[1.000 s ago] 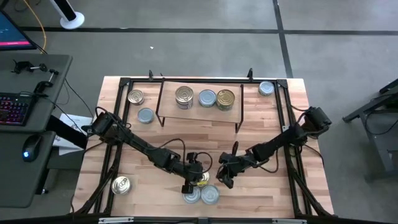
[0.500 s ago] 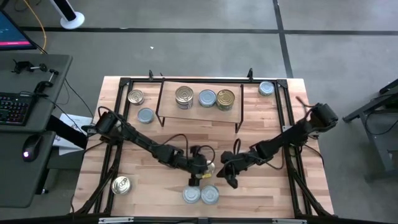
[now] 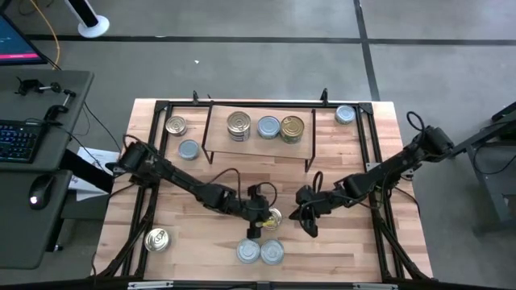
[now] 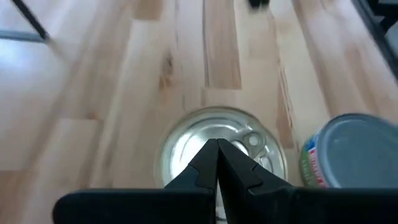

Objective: Stack canned seafood by type on shelf
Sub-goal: Stack the blue-pink tuna can on top of the blue-pink tuna can on the shelf

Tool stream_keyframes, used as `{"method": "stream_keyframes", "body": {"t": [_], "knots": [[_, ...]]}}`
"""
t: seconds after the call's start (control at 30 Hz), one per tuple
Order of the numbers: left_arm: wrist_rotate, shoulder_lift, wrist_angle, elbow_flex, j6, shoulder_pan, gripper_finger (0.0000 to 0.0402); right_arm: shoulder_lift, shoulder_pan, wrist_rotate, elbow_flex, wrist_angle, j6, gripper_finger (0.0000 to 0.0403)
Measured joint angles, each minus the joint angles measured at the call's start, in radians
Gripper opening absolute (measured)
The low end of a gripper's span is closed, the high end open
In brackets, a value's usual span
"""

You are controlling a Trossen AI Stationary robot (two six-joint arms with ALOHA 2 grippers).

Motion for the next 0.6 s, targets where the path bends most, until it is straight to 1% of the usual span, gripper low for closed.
{"method": "stream_keyframes", "body": {"t": [0.13,0.27,0.37,0.53,0.6], "knots": [[-0.005,-0.052,-0.065,0.002,0.001,-0.013,0.0,0.018,0.0,0.018,0.0,-0.002,0.002,0.0],[-0.01,-0.059,-0.053,-0.007,-0.006,-0.044,0.0,0.046,0.0,0.022,0.001,0.022,0.002,0.0],[-0.019,-0.051,-0.038,-0.041,-0.015,-0.069,0.0,0.079,0.0,0.022,0.001,0.022,0.006,0.0],[-0.037,-0.053,-0.03,-0.086,-0.019,-0.088,0.0,0.156,0.0,0.026,0.001,0.022,0.058,0.0],[-0.063,-0.052,-0.024,-0.104,-0.024,-0.086,0.0,0.192,0.0,0.026,0.001,0.027,0.081,0.0]]}}
